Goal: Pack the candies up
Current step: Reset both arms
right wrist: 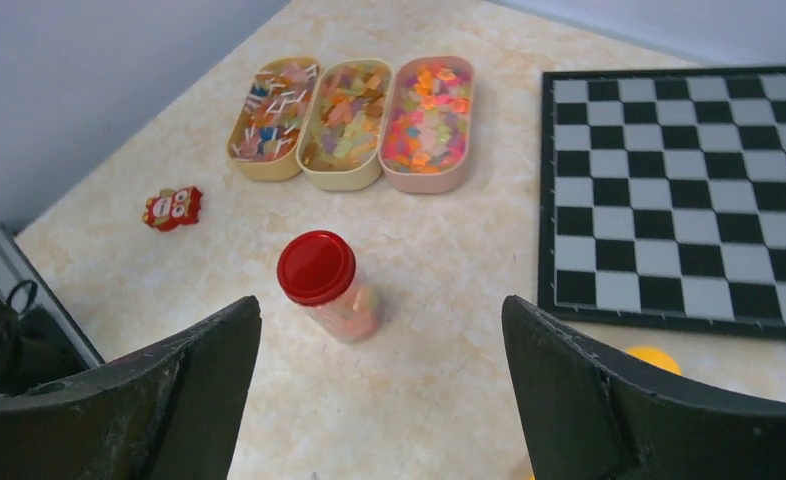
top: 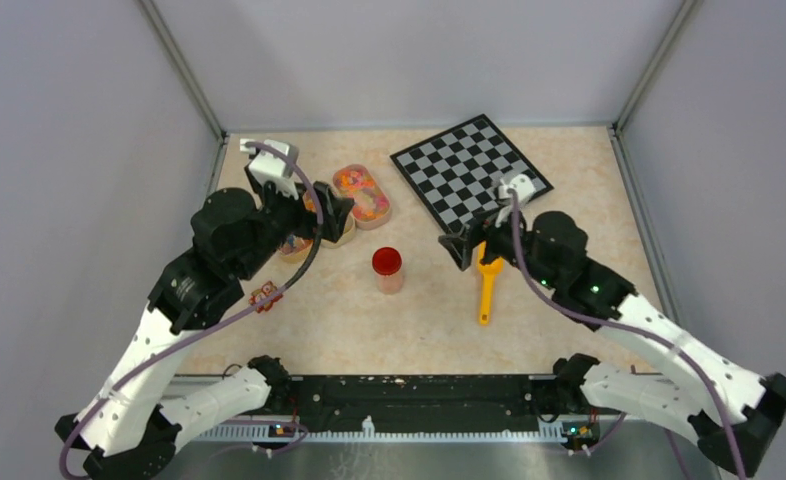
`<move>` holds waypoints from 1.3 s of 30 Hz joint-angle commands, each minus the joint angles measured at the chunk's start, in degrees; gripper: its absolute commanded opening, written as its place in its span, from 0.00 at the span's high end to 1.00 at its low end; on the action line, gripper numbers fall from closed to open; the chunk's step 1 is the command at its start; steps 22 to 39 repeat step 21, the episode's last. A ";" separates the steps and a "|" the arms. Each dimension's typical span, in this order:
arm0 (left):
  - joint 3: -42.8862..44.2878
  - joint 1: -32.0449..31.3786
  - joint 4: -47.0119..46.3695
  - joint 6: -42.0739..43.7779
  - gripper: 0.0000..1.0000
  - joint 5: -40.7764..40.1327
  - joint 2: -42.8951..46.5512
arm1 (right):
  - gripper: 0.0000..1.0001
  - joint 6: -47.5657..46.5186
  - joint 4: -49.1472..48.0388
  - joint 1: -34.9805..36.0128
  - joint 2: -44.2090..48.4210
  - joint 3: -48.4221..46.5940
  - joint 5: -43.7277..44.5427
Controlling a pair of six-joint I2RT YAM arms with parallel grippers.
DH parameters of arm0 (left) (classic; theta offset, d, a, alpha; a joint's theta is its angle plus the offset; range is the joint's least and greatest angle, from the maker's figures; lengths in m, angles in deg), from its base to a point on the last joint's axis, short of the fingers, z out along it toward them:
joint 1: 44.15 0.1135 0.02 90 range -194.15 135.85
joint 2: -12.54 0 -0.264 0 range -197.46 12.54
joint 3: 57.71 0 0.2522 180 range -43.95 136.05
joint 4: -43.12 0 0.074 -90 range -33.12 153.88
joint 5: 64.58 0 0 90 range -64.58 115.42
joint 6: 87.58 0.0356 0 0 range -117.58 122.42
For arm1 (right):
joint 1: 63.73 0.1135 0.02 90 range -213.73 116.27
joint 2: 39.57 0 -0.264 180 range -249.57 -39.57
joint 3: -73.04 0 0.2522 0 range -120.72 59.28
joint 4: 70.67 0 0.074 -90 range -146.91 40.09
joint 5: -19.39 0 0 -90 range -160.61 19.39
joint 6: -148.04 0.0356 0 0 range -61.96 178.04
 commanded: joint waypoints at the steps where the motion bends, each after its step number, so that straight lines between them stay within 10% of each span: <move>1: -6.98 -0.05 -1.62 -5.01 0.01 -0.30 7.06 | 0.12 12.89 20.52 0.12 8.24 -3.58 12.59; 11: -18.58 -0.06 -4.25 -9.42 0.01 -2.25 17.85 | 0.12 17.14 22.84 0.12 22.17 -1.11 17.10; 39: -19.24 -0.04 -4.37 -8.74 0.01 -3.17 17.97 | 0.11 17.28 23.93 0.12 22.54 -0.25 18.39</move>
